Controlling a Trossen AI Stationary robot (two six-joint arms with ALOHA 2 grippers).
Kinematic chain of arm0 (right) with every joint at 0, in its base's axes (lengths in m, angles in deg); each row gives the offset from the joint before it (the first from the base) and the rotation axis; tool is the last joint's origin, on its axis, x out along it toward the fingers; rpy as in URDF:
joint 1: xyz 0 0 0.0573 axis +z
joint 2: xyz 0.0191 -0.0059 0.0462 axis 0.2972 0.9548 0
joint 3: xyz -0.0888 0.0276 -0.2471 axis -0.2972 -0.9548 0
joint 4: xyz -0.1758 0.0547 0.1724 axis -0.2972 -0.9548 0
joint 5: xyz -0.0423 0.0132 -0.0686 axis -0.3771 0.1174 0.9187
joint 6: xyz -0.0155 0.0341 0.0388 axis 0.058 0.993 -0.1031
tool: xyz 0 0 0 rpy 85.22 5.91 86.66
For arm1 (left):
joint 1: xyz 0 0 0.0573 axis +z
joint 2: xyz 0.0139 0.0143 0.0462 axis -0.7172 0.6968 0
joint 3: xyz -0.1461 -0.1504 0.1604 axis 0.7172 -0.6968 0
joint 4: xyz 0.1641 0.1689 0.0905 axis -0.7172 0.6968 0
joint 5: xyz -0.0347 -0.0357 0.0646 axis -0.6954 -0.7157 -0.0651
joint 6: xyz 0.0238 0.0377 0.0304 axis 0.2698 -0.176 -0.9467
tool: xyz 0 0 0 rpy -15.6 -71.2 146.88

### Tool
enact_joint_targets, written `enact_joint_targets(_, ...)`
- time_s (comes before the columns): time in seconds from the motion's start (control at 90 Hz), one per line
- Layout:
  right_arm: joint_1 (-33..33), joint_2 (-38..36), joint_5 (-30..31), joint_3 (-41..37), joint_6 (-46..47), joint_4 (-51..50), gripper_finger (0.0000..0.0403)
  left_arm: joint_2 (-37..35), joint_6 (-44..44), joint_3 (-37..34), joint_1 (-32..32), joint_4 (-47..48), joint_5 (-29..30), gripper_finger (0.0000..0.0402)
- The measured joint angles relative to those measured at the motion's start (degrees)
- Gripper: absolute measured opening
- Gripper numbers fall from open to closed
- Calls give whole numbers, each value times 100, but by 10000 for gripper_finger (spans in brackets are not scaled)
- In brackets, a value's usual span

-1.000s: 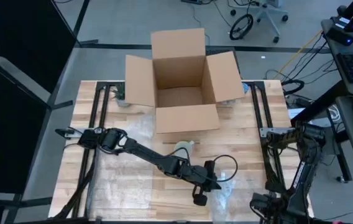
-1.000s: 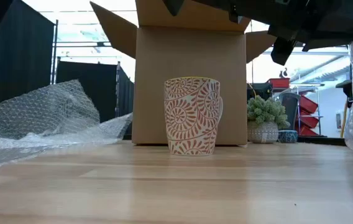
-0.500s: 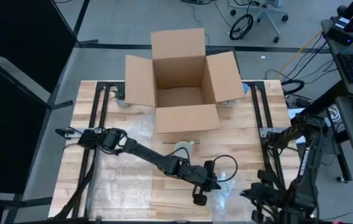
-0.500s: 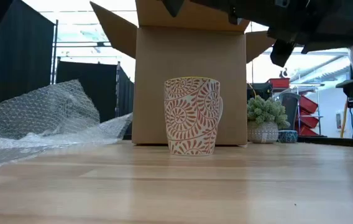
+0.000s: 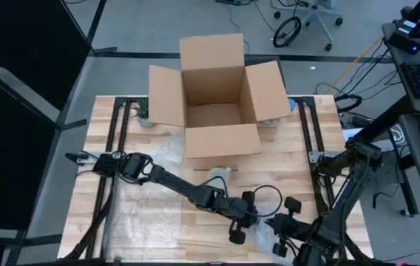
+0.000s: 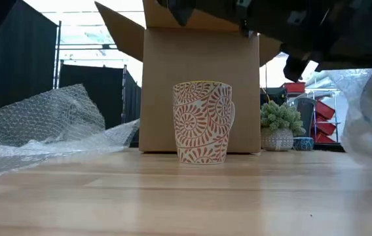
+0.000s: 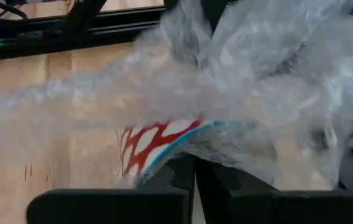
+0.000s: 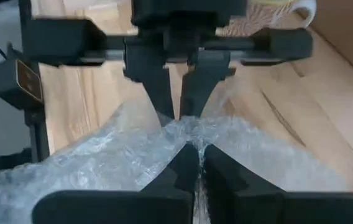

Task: Wrap mug
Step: Wrap the red mug with bubble wrap

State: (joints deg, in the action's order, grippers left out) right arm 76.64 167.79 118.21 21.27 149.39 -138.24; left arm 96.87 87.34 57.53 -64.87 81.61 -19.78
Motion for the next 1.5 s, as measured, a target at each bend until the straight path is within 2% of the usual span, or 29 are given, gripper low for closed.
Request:
enact_joint_targets(0.167, -2, 81, -291, 0, 10, 22, 0, -11, 1, 0, 2, -61, 2, 0)
enact_joint_targets(0.4, 129, 373, -286, 0, 208, -13, 0, -16, 142, 232, 2, -42, 0, 0)
enact_joint_targets(0.522, 258, 603, -197, 7, 517, 5, 0, -16, 138, 494, 2, 393, 7, 0)
enact_joint_targets(0.867, 625, 1195, -348, -11, 1524, -46, 0, -54, 138, 540, 27, 251, 4, 0)
enact_joint_targets(1.144, 635, 880, -320, -9, 1523, -108, 0, -66, 143, 540, 33, 463, 6, 0)
enact_joint_targets(1.311, 639, 610, -325, -9, 1523, -338, 0, -315, 139, 522, 42, 1090, 441, 0)
enact_joint_targets(1.5, 636, 592, -329, -7, 1522, -428, 0, -579, 143, 540, 66, 1314, 560, 0)
